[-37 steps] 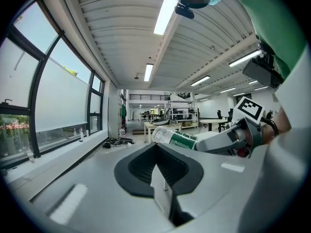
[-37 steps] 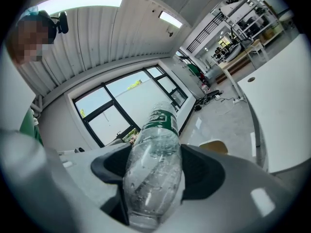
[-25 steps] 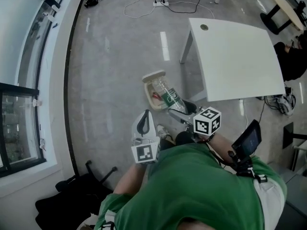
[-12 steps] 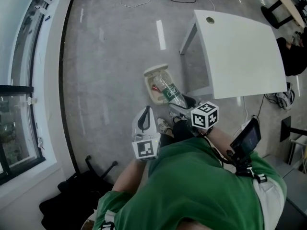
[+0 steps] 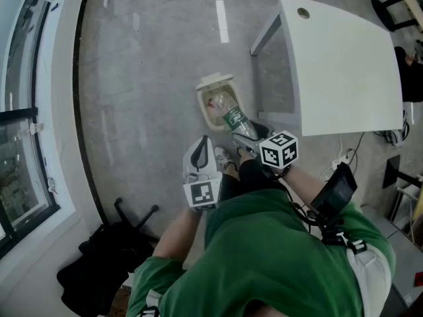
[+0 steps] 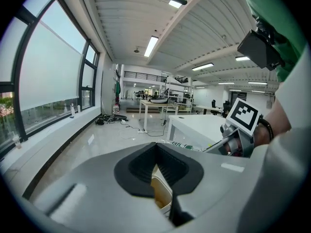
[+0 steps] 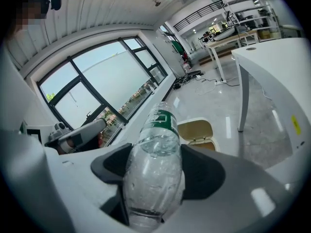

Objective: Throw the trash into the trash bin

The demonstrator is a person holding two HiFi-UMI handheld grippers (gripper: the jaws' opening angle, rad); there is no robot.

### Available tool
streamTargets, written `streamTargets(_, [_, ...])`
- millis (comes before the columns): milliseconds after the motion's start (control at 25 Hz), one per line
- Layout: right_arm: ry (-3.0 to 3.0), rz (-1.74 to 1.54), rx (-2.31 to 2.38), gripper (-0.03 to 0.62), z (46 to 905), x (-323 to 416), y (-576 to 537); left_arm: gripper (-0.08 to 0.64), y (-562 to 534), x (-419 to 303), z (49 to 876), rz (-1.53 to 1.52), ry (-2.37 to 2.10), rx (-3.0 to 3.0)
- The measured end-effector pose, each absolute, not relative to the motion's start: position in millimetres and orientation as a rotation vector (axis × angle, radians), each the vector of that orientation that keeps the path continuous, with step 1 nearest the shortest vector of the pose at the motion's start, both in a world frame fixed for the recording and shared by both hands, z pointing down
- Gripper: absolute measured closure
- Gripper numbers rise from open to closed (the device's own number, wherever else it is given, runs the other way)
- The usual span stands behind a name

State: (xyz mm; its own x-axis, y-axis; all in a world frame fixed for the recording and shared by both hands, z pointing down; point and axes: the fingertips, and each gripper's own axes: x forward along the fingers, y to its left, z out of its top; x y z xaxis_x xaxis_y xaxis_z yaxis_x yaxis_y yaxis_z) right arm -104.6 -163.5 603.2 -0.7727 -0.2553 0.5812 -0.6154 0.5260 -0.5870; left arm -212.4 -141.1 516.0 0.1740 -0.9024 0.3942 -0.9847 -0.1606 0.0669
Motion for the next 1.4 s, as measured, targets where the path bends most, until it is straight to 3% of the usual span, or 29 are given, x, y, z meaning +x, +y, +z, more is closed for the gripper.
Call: streamTargets(1400, [-1.949, 1.214, 0.596, 0.272, 877.1, -130.1, -202.3, 0.554, -173.9, -215.5, 749.3, 0.604, -1.714, 1.833])
